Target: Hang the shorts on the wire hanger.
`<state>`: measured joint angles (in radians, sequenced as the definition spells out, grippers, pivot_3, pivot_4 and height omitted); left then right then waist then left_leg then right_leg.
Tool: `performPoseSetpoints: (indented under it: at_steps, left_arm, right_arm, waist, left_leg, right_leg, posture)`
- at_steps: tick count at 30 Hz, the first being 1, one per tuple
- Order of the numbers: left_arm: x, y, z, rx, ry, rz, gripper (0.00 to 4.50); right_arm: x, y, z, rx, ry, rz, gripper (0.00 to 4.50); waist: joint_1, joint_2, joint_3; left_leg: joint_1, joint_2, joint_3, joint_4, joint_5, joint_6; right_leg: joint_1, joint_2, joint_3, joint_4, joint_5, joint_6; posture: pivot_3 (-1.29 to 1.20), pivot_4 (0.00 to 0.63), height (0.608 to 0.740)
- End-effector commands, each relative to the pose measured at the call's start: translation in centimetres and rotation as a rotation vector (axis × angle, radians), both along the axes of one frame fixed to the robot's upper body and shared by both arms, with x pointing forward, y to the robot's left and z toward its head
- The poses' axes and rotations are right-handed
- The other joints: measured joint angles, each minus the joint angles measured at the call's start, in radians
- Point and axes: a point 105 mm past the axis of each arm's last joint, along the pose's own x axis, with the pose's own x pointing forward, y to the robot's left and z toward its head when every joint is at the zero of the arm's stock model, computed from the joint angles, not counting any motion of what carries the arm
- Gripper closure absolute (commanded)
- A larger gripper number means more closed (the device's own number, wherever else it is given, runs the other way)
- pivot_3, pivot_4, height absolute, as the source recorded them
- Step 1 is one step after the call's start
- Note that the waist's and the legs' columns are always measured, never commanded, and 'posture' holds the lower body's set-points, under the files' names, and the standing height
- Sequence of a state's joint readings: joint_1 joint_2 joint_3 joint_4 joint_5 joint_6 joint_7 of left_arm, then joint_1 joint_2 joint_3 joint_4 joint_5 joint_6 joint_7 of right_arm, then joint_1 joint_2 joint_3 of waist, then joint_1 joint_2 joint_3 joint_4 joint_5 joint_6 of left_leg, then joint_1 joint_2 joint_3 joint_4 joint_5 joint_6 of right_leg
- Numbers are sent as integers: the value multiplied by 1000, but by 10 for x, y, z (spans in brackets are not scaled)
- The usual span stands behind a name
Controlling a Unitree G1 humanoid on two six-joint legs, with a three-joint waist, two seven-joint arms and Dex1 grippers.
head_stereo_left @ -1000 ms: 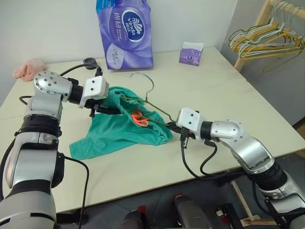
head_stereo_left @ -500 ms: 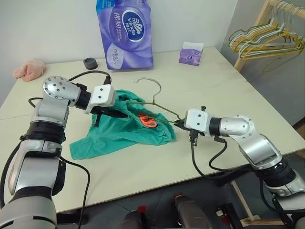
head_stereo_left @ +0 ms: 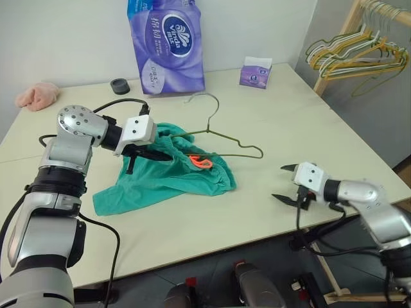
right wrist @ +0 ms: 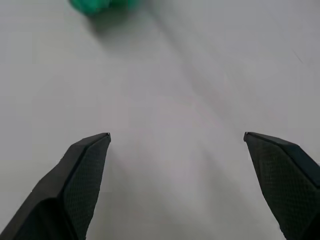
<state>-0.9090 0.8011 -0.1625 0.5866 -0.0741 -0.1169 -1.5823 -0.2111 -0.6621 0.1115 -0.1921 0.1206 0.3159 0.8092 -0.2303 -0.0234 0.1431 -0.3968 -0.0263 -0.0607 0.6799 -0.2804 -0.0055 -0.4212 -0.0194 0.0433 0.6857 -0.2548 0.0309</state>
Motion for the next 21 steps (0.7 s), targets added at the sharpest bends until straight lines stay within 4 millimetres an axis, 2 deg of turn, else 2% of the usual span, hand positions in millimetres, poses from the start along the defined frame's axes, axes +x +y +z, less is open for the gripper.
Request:
performPoseSetpoints:
  at_steps: [1, 7, 12, 16, 19, 21]
  left_arm:
    - [6, 8, 29, -29, -98, 45, 4500]
    - [9, 16, 34, -25, -117, 72, 4500]
    - [9, 18, 34, -27, -122, 78, 4500]
    - [8, 20, 33, -30, -125, 88, 4500]
    - [8, 22, 33, -32, -128, 94, 4500]
    - [8, 23, 33, -36, -133, 101, 4500]
  right_arm:
    - [-3, 32, 9, 204, 24, -86, 28]
    - [2, 81, -3, 403, 173, -164, 28]
    - [7, 108, -5, 447, 211, -152, 28]
    - [19, 127, -3, 483, 234, -157, 28]
    - [27, 126, -7, 479, 241, -198, 610]
    - [31, 120, -6, 488, 233, -232, 1307]
  waist:
    - [0, 0, 0]
    - [9, 0, 0]
    - [13, 0, -1]
    - [11, -1, -2]
    - [10, -1, -2]
    - [12, -2, -3]
  left_leg:
    - [0, 0, 0, 0, 0, 0]
    - [0, -1, 0, 1, 0, 0]
    - [0, -2, 0, 1, 0, 0]
    - [0, -2, 0, 1, 0, 0]
    - [0, -2, -1, 1, 0, -1]
    - [0, -2, -1, 1, 0, -1]
  right_leg:
    - [-1, 0, 0, 1, 0, 0]
    - [-1, -1, 1, 2, 0, 0]
    - [-1, -1, 1, 2, 0, 0]
    - [-1, -1, 0, 2, 0, 0]
    - [-2, -1, 0, 3, 0, 0]
    - [-2, -1, 0, 3, 0, 0]
  posture:
    - [-238, 95, 740]
    - [-216, 91, 740]
    - [-203, 89, 740]
    - [-195, 84, 740]
    - [-189, 83, 740]
    - [-187, 82, 740]
